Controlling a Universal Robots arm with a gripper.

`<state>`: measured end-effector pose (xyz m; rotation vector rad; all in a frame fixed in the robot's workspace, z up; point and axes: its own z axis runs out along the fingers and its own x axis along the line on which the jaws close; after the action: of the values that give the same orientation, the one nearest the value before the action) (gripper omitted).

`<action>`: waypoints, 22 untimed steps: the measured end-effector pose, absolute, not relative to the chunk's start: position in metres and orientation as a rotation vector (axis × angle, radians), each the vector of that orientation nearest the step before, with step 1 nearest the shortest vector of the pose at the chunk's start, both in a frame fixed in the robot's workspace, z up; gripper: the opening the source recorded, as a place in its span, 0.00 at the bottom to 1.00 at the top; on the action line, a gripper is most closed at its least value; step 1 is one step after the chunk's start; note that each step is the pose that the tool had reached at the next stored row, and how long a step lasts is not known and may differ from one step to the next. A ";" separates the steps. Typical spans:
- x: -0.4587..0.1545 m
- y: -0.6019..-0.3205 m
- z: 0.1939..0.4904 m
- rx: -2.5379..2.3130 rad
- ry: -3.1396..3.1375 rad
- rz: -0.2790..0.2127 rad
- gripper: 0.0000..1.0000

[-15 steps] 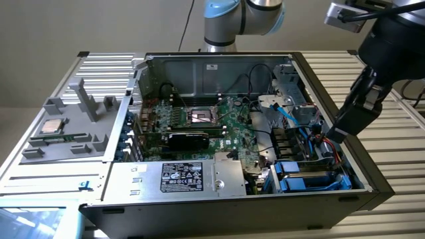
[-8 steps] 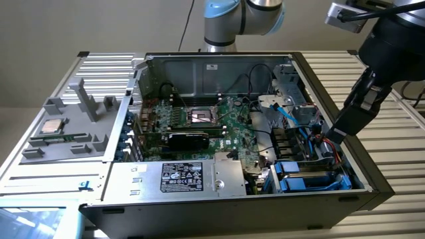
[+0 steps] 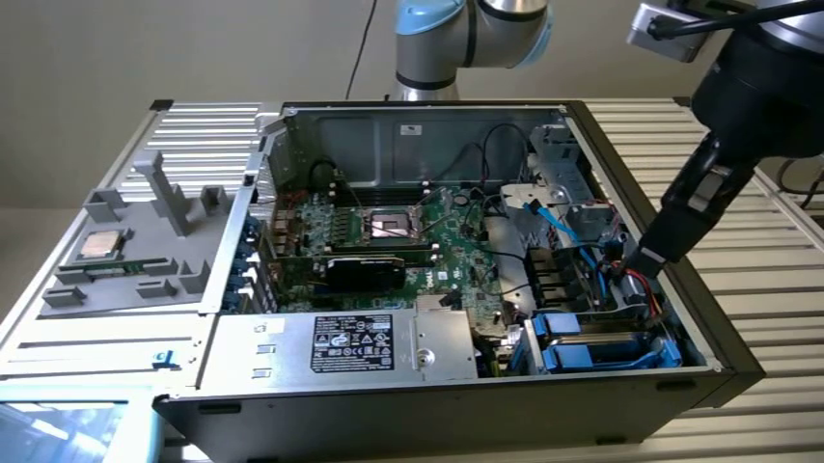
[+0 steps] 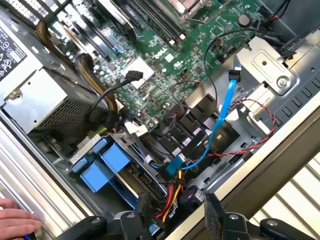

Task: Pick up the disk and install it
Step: 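Insert the first disk wire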

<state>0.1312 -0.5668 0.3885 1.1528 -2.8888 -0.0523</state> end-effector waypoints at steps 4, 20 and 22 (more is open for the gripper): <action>0.131 -0.569 0.388 1.102 -2.909 -0.053 0.56; 0.131 -0.581 0.384 0.960 -2.958 -0.060 0.56; 0.131 -0.584 0.384 0.954 -2.958 -0.069 0.56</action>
<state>0.1310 -0.5840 0.3836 0.9544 -2.9577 -0.0688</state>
